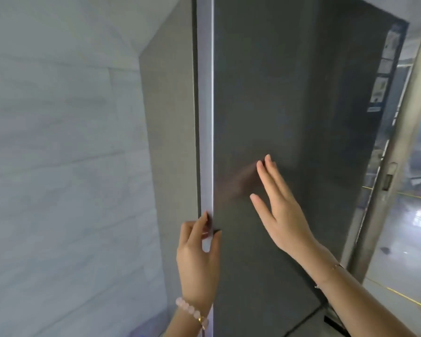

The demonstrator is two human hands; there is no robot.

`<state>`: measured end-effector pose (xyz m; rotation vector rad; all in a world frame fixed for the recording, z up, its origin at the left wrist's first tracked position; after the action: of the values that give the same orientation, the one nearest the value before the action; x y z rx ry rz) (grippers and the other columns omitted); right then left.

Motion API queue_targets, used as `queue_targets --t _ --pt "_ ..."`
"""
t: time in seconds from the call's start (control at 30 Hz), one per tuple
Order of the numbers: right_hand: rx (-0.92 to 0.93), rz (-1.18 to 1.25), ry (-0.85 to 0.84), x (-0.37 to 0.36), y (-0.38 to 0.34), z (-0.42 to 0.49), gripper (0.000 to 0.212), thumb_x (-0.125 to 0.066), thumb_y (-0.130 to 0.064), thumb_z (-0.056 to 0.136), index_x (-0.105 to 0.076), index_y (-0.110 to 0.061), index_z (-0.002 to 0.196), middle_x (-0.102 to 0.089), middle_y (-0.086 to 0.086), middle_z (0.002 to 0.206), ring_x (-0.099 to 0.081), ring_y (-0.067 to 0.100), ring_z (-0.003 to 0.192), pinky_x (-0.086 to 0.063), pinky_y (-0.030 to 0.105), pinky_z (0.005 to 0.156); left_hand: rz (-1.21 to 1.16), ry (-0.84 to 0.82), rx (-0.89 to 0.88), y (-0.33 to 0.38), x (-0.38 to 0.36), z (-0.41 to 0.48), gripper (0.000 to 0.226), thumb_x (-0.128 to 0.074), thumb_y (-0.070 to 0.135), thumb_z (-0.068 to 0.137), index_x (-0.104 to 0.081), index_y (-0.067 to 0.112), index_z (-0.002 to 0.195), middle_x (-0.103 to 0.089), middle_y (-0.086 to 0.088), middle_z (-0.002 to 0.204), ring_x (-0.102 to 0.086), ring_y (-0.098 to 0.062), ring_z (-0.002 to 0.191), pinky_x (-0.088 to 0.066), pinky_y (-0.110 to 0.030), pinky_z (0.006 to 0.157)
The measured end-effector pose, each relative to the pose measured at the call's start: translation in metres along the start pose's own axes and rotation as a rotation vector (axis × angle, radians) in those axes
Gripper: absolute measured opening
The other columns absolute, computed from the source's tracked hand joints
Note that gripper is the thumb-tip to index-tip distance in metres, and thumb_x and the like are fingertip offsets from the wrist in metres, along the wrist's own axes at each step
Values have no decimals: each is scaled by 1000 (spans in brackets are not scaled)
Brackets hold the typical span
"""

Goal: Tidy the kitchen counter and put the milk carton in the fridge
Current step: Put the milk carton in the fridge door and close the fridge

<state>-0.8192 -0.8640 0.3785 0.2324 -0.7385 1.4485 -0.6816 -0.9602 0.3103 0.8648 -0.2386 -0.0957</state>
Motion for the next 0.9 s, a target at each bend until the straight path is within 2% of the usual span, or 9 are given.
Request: queue_targets --t 0.1,0.23,0.37,0.47,0.57,0.63,0.77,0.83,0.9 --pt "40 -134 84 -6 2 3 60 -34 -40 94 -20 -17 148 -10 -6 158 -14 9 145 -16 7 110 -23 -12 -13 -5 0 8 34 -74 -4 80 -70 11 110 -61 12 94 -63 -4 93 -48 2 78" --pt "80 -88 100 3 9 5 54 -39 -32 95 -30 -18 146 -19 -7 155 -24 8 142 -14 3 111 -57 -2 -16 -9 -1 5 34 -73 -5 80 -68 11 111 -62 6 97 -63 -4 94 -48 1 78" --pt "68 17 86 9 15 1 49 -43 -26 94 -40 -20 142 -31 -8 152 -32 3 136 -19 5 110 -111 -14 -8 -9 1 3 40 -72 0 82 -63 27 109 -61 12 97 -64 -2 94 -50 0 78" --pt "-47 129 80 11 32 -20 45 -47 -27 91 -46 -22 136 -51 -11 135 -50 3 123 -37 17 105 -119 -24 -10 -10 3 0 44 -71 3 85 -57 41 101 -62 13 97 -65 -2 91 -52 -5 77" --pt "-252 188 18 10 61 -59 38 -48 -31 90 -52 -26 127 -68 -13 106 -64 1 99 -49 25 93 16 76 -210 -3 8 -14 19 -63 16 90 -59 22 108 -62 1 98 -61 -12 86 -51 -24 81" --pt "-429 223 -73 8 81 -89 24 -54 -29 90 -60 -35 112 -73 -14 89 -68 1 90 -52 29 89 116 76 -369 1 0 -33 20 -55 18 88 -56 11 107 -65 -11 94 -57 -22 86 -47 -27 79" --pt "-735 222 -212 -3 107 -157 18 -52 -33 90 -59 -49 86 -70 -27 79 -69 0 78 -54 23 79 48 -329 -385 -5 -50 -71 13 -49 25 89 -57 23 99 -67 -1 88 -57 -17 80 -47 -26 71" --pt "-900 246 -236 -10 116 -204 26 -54 -22 92 -62 -45 83 -71 -20 72 -69 3 75 -54 27 77 80 -559 -201 -29 -76 -93 17 -49 34 88 -61 27 99 -72 3 89 -61 -11 81 -50 -24 70" --pt "-1102 245 -246 -17 115 -261 24 -53 -20 92 -64 -38 81 -70 -10 70 -67 1 72 -51 28 75 63 -866 45 -59 -102 -119 14 -56 30 93 -68 28 99 -73 10 90 -68 -10 87 -56 -26 79"
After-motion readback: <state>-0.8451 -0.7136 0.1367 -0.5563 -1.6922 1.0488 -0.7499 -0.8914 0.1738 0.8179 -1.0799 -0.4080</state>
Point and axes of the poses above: each hand's wrist, its own z-axis towards the middle knuckle, its own x-axis out of the back of the hand, y = z × x, the point moved 4 cm from there along z, towards the middle knuckle
